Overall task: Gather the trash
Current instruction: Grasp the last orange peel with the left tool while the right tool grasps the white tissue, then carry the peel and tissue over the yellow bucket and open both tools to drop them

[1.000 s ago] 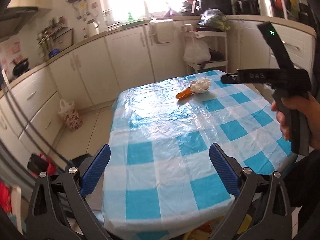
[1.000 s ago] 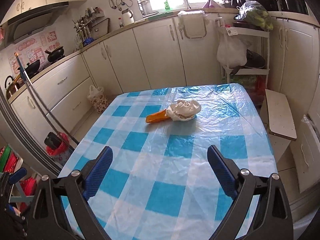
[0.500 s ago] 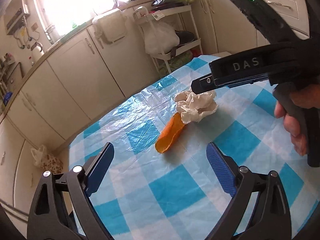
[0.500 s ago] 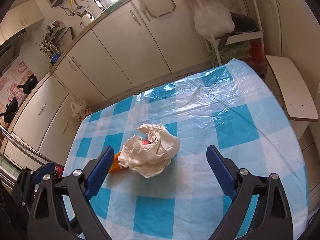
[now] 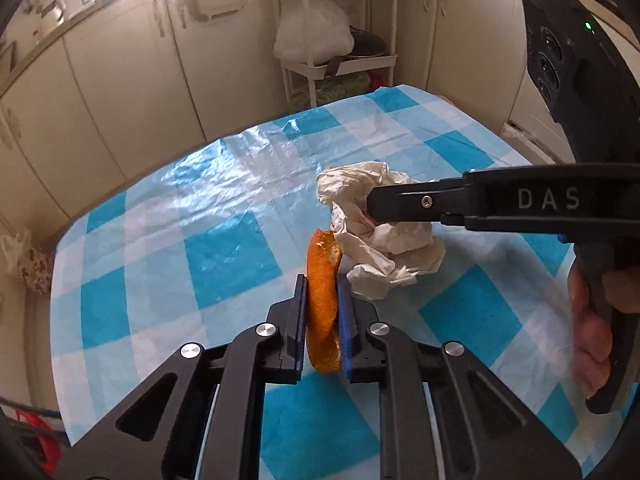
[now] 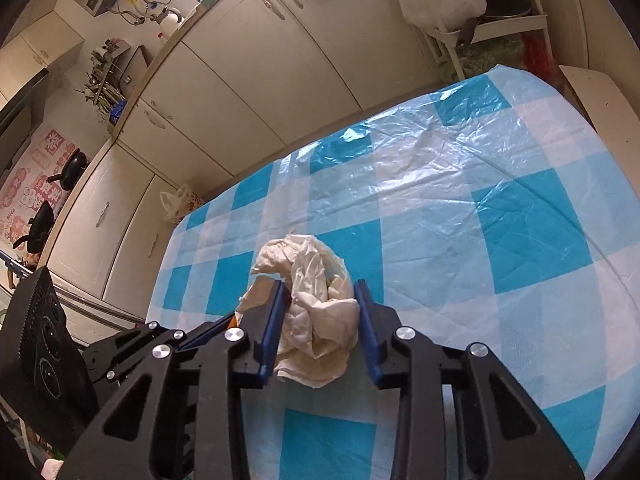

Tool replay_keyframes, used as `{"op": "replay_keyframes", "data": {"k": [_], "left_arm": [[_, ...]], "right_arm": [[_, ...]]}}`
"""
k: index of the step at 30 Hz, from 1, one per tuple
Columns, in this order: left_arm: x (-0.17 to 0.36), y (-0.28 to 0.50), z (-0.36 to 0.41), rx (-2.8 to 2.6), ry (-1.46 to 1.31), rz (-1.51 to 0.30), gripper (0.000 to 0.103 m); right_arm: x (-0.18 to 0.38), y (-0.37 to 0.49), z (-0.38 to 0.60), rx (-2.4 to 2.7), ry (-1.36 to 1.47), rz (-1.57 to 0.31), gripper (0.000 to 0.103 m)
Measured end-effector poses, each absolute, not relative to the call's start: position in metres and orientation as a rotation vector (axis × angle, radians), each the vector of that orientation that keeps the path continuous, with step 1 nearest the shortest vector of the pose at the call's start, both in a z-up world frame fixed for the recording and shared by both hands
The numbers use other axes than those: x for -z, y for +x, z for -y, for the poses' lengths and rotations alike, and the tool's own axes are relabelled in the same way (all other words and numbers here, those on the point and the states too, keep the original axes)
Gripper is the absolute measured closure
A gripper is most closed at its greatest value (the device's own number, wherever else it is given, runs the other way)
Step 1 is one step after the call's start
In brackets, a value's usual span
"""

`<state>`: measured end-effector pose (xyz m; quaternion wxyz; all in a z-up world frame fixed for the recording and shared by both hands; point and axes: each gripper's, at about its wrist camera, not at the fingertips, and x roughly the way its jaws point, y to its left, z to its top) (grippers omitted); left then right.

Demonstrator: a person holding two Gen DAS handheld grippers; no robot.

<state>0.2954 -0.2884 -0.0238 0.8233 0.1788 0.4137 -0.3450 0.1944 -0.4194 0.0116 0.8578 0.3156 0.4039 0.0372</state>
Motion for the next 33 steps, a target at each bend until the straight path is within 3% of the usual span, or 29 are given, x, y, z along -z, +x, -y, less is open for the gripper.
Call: {"op": "replay_keyframes", "data": {"k": [13,33], "left_arm": [[-0.005,0.175,0.143,0.507,0.122,-0.92,0.091],[-0.064,0.024,0.104,0.461,0.063,-0.744,0.091]], "right_arm": [[-0.053,0.107,0.349,-0.275,0.635,-0.794,0.076],[-0.077,-0.056,0.329,-0.178,0.573,-0.596,0.076]]}}
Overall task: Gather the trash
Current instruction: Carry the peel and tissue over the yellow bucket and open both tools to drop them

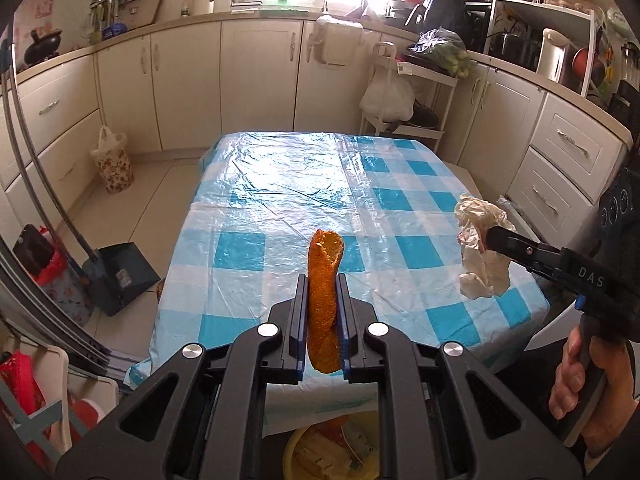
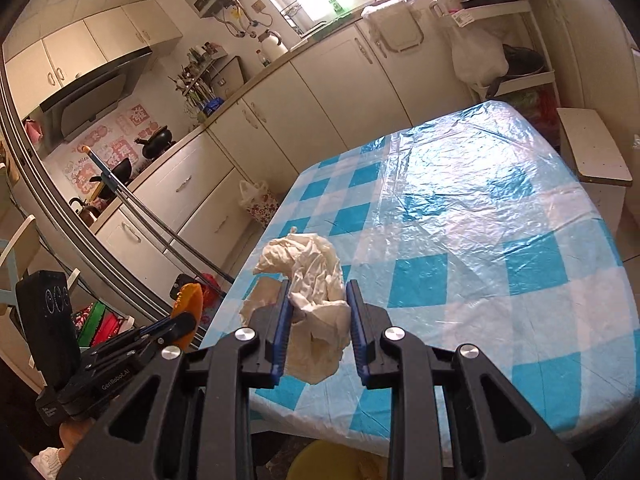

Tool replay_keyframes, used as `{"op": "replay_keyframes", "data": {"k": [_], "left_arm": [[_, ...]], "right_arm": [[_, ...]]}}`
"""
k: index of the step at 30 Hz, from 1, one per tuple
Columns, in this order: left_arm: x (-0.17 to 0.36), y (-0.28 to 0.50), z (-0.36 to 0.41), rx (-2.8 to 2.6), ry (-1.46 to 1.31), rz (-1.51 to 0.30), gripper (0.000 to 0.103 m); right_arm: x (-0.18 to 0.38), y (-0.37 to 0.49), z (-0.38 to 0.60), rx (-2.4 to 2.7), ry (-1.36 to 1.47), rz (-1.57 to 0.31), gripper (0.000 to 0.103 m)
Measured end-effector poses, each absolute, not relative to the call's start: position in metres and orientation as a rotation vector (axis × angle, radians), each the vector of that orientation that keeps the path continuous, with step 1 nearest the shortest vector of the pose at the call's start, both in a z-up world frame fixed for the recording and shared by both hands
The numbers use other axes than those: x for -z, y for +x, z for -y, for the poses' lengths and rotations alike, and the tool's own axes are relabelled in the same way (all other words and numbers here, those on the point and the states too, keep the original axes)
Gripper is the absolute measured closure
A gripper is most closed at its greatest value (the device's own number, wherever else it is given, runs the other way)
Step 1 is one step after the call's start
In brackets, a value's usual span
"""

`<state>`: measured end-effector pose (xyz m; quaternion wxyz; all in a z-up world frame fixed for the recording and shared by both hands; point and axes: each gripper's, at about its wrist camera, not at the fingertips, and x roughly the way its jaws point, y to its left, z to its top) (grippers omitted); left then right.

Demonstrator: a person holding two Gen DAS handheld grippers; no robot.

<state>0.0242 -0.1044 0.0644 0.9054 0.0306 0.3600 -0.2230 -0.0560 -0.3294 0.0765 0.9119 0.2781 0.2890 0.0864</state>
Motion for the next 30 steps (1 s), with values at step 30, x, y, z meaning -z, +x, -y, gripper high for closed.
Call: {"op": "replay_keyframes", "data": {"k": [30], "left_arm": [[-0.096,-0.075,0.073,0.476,0.064,-0.653,0.091]], "right_arm": [[-0.037,-0.125,0.227,-0.244,0.291,-0.815,0.075]]}}
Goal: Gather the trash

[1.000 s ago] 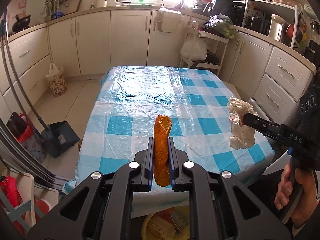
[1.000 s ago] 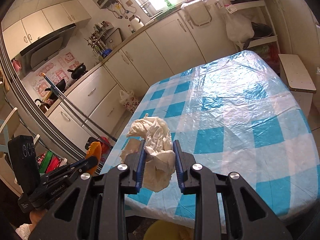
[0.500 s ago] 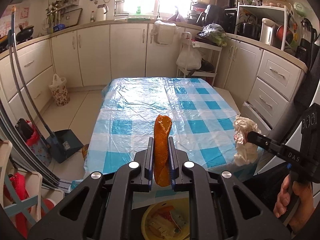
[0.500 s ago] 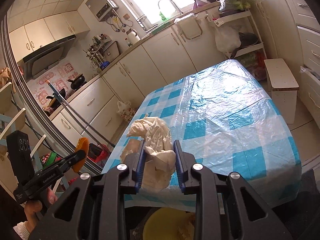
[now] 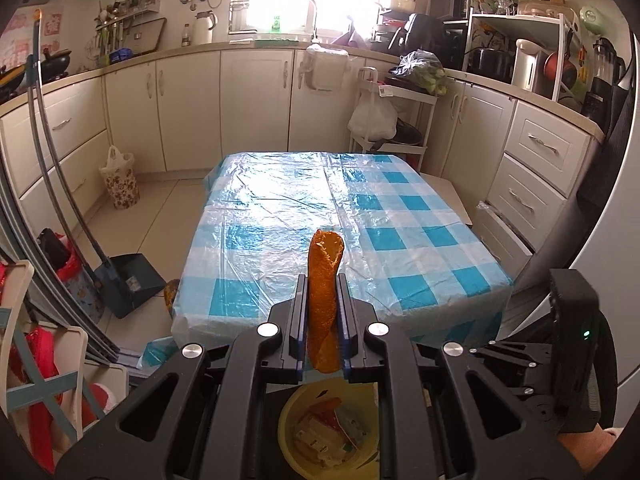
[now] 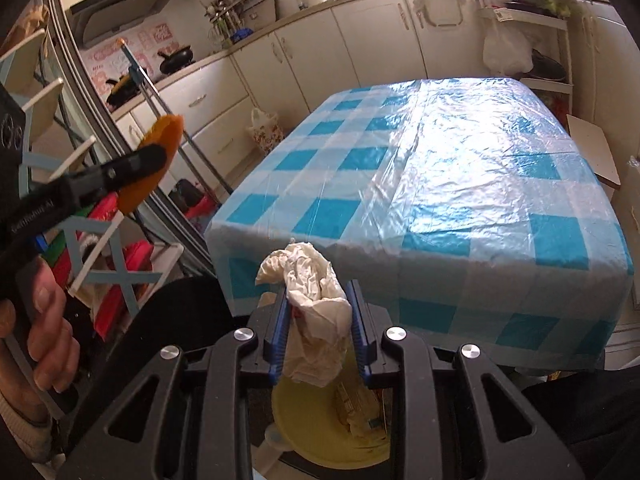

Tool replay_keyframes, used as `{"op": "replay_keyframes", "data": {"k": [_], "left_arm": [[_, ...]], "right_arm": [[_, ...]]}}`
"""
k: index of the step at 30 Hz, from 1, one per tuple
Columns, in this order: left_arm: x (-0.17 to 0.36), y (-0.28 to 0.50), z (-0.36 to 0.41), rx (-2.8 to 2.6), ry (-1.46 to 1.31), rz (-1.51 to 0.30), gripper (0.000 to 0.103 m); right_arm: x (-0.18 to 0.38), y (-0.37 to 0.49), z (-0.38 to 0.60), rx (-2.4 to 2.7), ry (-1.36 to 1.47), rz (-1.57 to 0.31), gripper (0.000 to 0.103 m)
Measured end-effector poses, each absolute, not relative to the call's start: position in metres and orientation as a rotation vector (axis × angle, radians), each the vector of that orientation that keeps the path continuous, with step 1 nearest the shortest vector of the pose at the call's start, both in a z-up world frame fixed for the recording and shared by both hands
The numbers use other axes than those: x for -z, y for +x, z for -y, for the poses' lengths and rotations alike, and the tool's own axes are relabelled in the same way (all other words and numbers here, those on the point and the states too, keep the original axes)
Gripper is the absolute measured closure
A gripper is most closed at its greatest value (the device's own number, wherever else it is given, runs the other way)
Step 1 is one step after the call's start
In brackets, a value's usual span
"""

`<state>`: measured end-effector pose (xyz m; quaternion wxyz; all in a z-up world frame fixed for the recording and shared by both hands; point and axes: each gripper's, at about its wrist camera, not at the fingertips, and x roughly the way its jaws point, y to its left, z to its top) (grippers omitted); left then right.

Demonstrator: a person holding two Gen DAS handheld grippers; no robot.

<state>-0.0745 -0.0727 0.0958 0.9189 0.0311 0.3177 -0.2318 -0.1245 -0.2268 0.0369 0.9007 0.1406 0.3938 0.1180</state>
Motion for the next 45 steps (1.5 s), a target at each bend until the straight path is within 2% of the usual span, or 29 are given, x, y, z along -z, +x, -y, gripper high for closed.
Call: {"op": "replay_keyframes", "data": {"k": [2,3,4,5,9,14,21,23,25,27,30,32,34,37,41,45], "left_arm": [[-0.094,-0.077,0.07,0.476,0.066,-0.656,0.091],[-0.093,-0.079,0.068,0.477,0.064,-0.66,0.091],[-0.092,-0.08,0.068,0.479,0.061,-0.664,0.091],[-0.091,-0.081,0.067,0.481,0.058,-0.668,0.091],[-0.077,-0.085,0.064,0.491,0.04,-0.716,0.091],[-0.03,-0.089,0.073,0.516,0.059,-0.873,0.091],[0.03,-0.09,0.098,0.536,0.159,-1.05,0.089],[0.034,-0.092,0.107,0.54,0.207,-1.065,0.083],[0.032,-0.095,0.111,0.533,0.237,-1.048,0.066],[0.027,-0.097,0.111,0.521,0.246,-1.025,0.057],[0.016,-0.097,0.108,0.494,0.247,-0.993,0.05],[0.005,-0.1,0.106,0.463,0.25,-0.942,0.043],[-0.012,-0.107,0.102,0.435,0.247,-0.873,0.031],[-0.046,-0.119,0.094,0.385,0.231,-0.733,0.018],[-0.094,-0.138,0.076,0.349,0.172,-0.58,0.01],[-0.137,-0.155,0.056,0.335,0.092,-0.483,0.007]], "right_arm": [[-0.029,-0.124,0.218,-0.244,0.252,-0.866,0.071],[-0.024,-0.122,0.215,-0.241,0.234,-0.893,0.066],[-0.019,-0.123,0.213,-0.237,0.22,-0.911,0.056],[-0.017,-0.124,0.212,-0.23,0.21,-0.919,0.053],[-0.022,-0.13,0.219,-0.196,0.217,-0.888,0.047],[-0.037,-0.143,0.248,-0.116,0.317,-0.788,0.038],[-0.054,-0.163,0.275,-0.053,0.422,-0.662,0.034],[-0.056,-0.163,0.278,-0.047,0.425,-0.65,0.033],[-0.058,-0.163,0.277,-0.044,0.424,-0.641,0.032],[-0.06,-0.165,0.277,-0.039,0.419,-0.629,0.03],[-0.063,-0.164,0.275,-0.027,0.412,-0.606,0.027],[-0.066,-0.168,0.278,-0.015,0.406,-0.591,0.025],[-0.071,-0.171,0.277,0.008,0.389,-0.577,0.023],[-0.09,-0.182,0.27,0.046,0.336,-0.539,0.016],[-0.123,-0.202,0.257,0.086,0.264,-0.49,0.008],[-0.158,-0.222,0.238,0.082,0.211,-0.463,0.007]]}}
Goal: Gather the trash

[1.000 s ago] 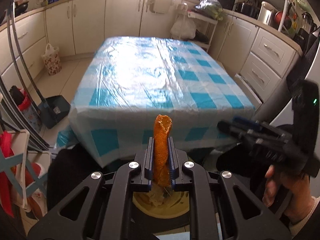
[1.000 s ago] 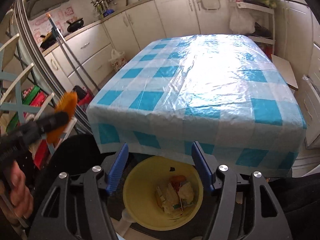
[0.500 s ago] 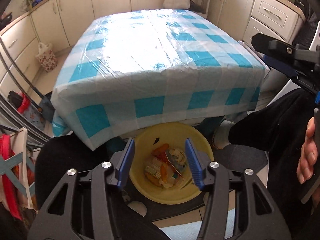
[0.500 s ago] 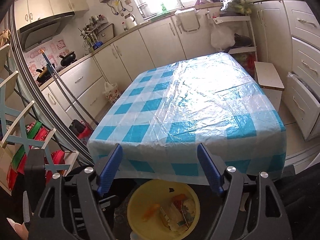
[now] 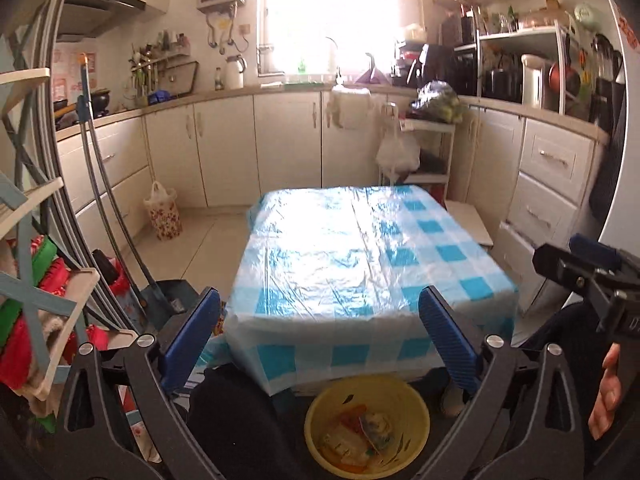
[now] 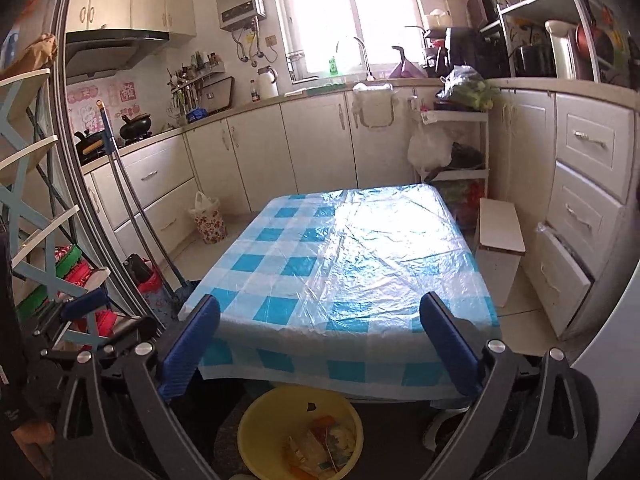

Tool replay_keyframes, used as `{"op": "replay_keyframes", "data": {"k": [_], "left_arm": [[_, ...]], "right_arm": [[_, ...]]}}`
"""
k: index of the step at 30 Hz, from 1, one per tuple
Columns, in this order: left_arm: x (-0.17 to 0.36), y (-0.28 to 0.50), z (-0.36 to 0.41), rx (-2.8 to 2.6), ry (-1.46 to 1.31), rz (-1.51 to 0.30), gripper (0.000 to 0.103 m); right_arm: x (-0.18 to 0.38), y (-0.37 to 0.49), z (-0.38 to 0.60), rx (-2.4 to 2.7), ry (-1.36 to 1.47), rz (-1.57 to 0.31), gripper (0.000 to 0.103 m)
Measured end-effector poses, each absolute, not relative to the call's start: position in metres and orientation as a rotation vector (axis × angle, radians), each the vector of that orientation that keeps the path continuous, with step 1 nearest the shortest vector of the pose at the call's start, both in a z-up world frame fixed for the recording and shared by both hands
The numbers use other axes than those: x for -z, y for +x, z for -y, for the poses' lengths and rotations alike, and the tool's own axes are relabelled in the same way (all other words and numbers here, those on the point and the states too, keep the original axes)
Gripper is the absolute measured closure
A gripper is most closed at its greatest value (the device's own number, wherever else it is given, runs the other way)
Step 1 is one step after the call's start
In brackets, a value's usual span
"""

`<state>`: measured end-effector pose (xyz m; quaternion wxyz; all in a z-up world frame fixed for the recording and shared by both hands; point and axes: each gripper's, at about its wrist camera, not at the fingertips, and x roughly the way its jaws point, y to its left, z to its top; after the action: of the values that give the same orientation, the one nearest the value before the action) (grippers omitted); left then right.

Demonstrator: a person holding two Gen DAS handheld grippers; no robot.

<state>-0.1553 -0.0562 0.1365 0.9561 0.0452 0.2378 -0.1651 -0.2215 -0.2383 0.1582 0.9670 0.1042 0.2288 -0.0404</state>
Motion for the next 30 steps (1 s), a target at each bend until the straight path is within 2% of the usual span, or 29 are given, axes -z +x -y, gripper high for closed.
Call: {"op": "replay_keyframes", "data": {"k": [5,10,30], "left_arm": [[-0.17,-0.185,0.045,0.262,0.111,-0.393,0.007],[-0.186,-0.205,0.032,0.237,0.047,-0.372,0.007],[-0.192,-0.231,0.034,0.245,0.053,-0.379,0.007]], "right_arm": [[-0.185,-0.251,0.216,0.094,0.212,-0.408,0.007],[-0.185,-0.28,0.2,0.118,0.239,-0.333,0.007],[-0.194,-0.306,0.182,0.156,0.169,-0.264,0.007]]}}
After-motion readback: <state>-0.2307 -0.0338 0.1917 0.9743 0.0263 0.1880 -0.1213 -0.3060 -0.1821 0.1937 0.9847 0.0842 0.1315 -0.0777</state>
